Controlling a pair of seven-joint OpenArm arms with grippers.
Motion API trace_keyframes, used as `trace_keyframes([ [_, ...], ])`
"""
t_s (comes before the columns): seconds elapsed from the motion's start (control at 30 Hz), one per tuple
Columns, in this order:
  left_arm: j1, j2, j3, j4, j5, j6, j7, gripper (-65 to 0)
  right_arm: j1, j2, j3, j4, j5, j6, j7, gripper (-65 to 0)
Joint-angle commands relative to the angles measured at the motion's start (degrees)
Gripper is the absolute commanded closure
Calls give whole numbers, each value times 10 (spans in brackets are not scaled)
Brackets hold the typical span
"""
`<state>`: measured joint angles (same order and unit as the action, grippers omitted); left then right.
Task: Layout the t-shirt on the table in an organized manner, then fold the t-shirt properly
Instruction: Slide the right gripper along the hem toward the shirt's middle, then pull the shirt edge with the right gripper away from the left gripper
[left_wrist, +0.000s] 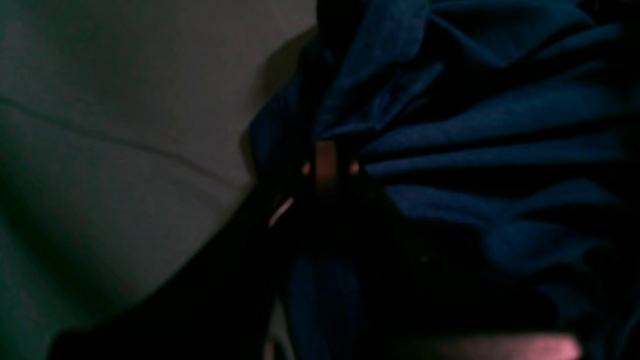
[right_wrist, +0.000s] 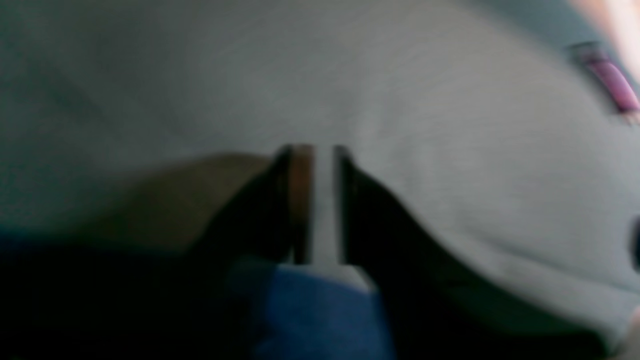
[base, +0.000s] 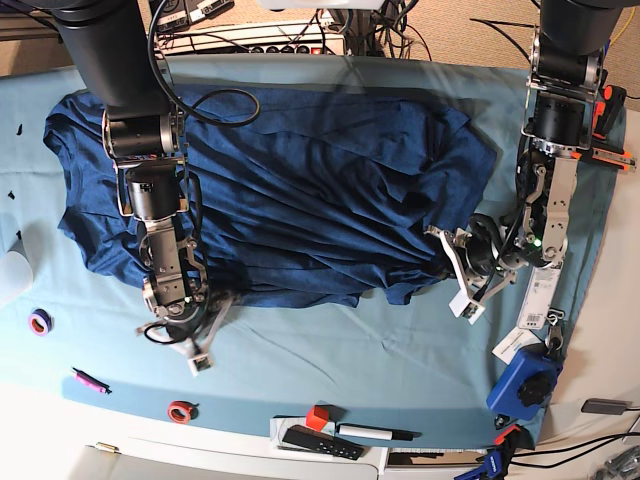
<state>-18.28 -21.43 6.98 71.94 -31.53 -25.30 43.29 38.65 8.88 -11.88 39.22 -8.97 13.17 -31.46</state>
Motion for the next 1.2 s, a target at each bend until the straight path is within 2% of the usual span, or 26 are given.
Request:
trace_keyframes([
  [0.0, -12, -5, -5, 9, -6, -2, -14, 0, 21, 3, 1, 11, 12, 10, -19, -252],
  [0.27, -1, -5, -5, 9, -6, -17, -23, 0, 20, 3, 13, 117, 173, 113, -209, -265],
  [0.4, -1, -5, -5, 9, -6, -17, -24, 0, 20, 3, 16, 169, 217, 121, -274, -265],
  [0.53, -1, -5, -5, 9, -6, -17, -24, 0, 19, 3, 16, 173, 216, 121, -283, -264],
  [0.67, -2, -5, -5, 9, -6, -17, -25, 0, 5, 3, 16, 173, 211, 120, -284, -209],
  [0.77, -1, -5, -5, 9, -6, -17, -25, 0, -13, 3, 16, 173, 209, 120, -280, -209],
  [0.93, -2, -5, -5, 9, -6, -17, -27, 0, -47, 3, 16, 173, 163, 118, -240, -209],
  [0.97, -1, -5, -5, 9, -6, -17, -27, 0, -53, 3, 16, 173, 153, 117, -234, -194],
  [1.0, -1, -5, -5, 9, -6, -17, -27, 0, -56, 3, 16, 173, 146, 116, -231, -148],
  [1.07, -2, -5, -5, 9, -6, -17, -27, 0, -60, 3, 16, 173, 134, 115, -222, -2],
  [1.17, -1, -5, -5, 9, -6, -17, -28, 0, -61, 3, 16, 173, 90, 108, -184, 0],
])
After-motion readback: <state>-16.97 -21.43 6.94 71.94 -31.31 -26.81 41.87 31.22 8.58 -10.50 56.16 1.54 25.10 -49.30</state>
